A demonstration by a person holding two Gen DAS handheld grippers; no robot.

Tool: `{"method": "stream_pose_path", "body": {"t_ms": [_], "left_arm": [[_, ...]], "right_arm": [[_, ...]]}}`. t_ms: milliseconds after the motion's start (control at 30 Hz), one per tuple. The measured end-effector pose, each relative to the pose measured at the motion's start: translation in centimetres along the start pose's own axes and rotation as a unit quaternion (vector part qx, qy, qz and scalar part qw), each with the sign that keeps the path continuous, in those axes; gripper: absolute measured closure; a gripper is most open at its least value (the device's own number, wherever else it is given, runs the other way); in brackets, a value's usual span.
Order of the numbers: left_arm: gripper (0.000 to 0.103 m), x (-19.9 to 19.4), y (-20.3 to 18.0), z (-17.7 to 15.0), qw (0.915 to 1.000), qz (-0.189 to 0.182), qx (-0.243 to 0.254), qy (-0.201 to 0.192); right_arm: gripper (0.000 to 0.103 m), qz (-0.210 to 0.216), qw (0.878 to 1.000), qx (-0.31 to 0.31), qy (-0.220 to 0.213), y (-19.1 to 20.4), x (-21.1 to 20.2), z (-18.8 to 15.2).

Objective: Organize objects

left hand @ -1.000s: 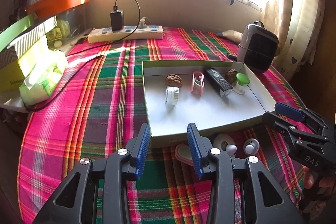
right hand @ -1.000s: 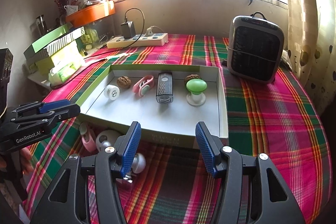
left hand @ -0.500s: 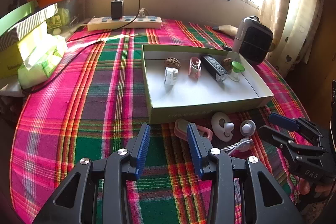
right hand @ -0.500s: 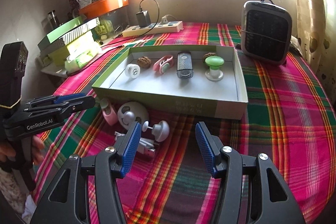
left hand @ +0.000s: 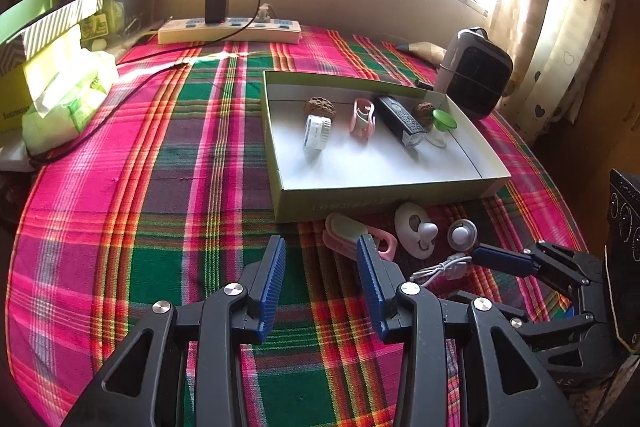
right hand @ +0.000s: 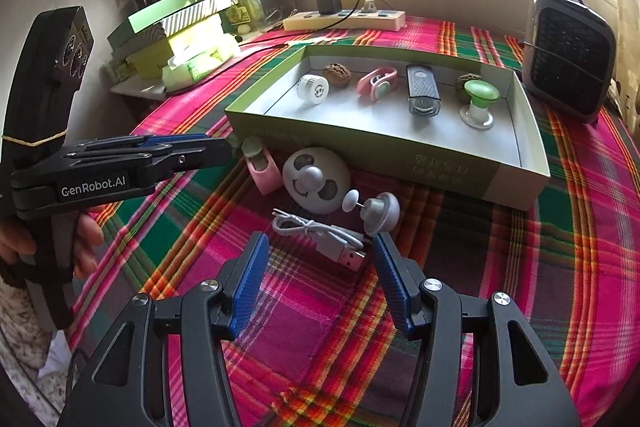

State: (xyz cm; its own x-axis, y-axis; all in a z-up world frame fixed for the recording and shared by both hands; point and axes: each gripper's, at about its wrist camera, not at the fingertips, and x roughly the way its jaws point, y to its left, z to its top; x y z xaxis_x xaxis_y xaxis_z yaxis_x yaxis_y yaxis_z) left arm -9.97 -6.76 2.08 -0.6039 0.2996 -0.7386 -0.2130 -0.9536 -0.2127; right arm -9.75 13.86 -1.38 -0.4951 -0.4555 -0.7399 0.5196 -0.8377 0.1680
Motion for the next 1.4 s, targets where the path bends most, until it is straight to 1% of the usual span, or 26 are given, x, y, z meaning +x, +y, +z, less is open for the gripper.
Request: {"method": "stream_pose_path", "body": {"t_ms": [100, 200, 300, 400, 500, 600, 700, 767, 933, 1033, 1267, 1400], "left_arm": [[0.067, 0.2, -0.2, 0.4, 0.9999, -0.011, -0.003, 0.006], [0.061, 0.6, -0.4, 0.7, 0.9997, -0.016, -0.008, 0.016], [0.060, 0.8, -0.7, 0.9, 0.9995, -0.017, -0.015, 0.020], [0.060, 1.0, -1.1, 1.2, 0.9992, -0.022, -0.020, 0.025], [0.060, 1.4, -1.3, 1.5, 0.9992, -0.014, -0.025, 0.029], [0.060, 1.6, -1.3, 1.8, 0.9990, -0.013, -0.030, 0.031], [0.060, 2.1, -1.2, 1.8, 0.9984, 0.000, -0.035, 0.043], [0.060, 2.4, -1.3, 1.7, 0.9980, -0.005, -0.039, 0.049], [0.060, 2.8, -2.0, 1.5, 0.9977, 0.006, -0.018, 0.065], [0.059, 2.9, -2.2, 1.3, 0.9973, 0.002, -0.017, 0.071], [0.059, 2.3, -2.2, 1.2, 0.9970, 0.023, -0.001, 0.074], [0.059, 1.9, -1.7, 1.2, 0.9962, 0.038, 0.007, 0.078]], "right_arm": [[0.048, 0.010, 1.000, -0.010, 0.011, 0.4, 0.2, -0.2], [0.048, 0.017, 0.999, -0.024, 0.017, 0.8, 0.3, -0.2], [0.048, 0.009, 0.999, -0.037, 0.014, 1.1, 0.5, 0.1], [0.048, 0.010, 0.998, -0.049, 0.024, 1.3, 1.1, 0.2], [0.048, -0.004, 0.997, -0.068, 0.025, 1.5, 1.2, 0.4], [0.048, -0.019, 0.997, -0.076, 0.019, 1.2, 1.0, 0.4], [0.048, -0.018, 0.997, -0.079, 0.019, 0.9, 0.8, 0.4], [0.048, -0.020, 0.996, -0.081, 0.021, 0.8, 0.8, 0.4], [0.048, -0.015, 0.996, -0.082, 0.019, 0.9, 0.8, 0.4], [0.048, -0.012, 0.996, -0.083, 0.019, 1.0, 0.7, 0.4], [0.048, -0.005, 0.996, -0.090, 0.020, 1.4, 0.7, 0.3], [0.048, 0.007, 0.996, -0.091, 0.023, 1.6, 0.8, 0.1]]}}
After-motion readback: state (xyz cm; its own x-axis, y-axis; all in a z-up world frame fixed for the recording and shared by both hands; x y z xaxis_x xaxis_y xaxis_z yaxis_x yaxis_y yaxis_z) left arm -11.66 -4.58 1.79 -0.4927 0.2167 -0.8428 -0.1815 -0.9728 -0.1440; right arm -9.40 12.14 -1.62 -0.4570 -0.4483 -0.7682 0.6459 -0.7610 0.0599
